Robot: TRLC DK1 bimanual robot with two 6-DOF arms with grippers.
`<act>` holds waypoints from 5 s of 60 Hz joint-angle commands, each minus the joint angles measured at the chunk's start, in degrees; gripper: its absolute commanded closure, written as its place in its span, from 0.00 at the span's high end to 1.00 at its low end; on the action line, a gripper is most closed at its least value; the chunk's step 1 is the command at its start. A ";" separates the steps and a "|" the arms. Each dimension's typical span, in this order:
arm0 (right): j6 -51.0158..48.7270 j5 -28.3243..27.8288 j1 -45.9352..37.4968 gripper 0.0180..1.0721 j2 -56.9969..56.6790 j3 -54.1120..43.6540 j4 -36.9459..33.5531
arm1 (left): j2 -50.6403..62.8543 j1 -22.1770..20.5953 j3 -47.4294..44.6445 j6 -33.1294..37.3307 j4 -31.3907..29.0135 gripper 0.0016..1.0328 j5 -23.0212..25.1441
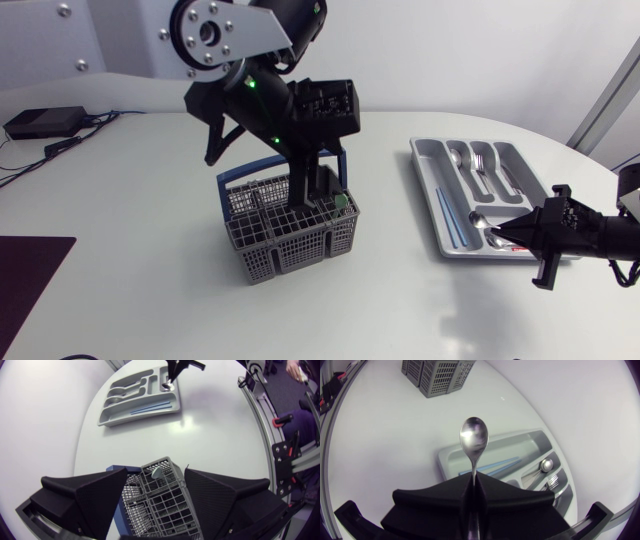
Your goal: Unload the cutlery basket into the drawer organizer.
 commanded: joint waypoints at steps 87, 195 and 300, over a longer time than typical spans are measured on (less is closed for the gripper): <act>-19.16 6.41 -0.34 0.67 -5.91 -4.07 -0.80 | 17.11 -3.37 13.16 27.30 -8.62 0.63 -11.60; 16.61 11.86 27.08 0.75 -50.29 -16.11 -4.84 | 9.73 -6.80 11.40 19.48 -8.00 0.03 -19.69; 58.36 54.58 69.80 0.47 -26.30 -7.32 29.17 | 6.83 -0.65 15.27 -46.17 -11.17 0.03 3.07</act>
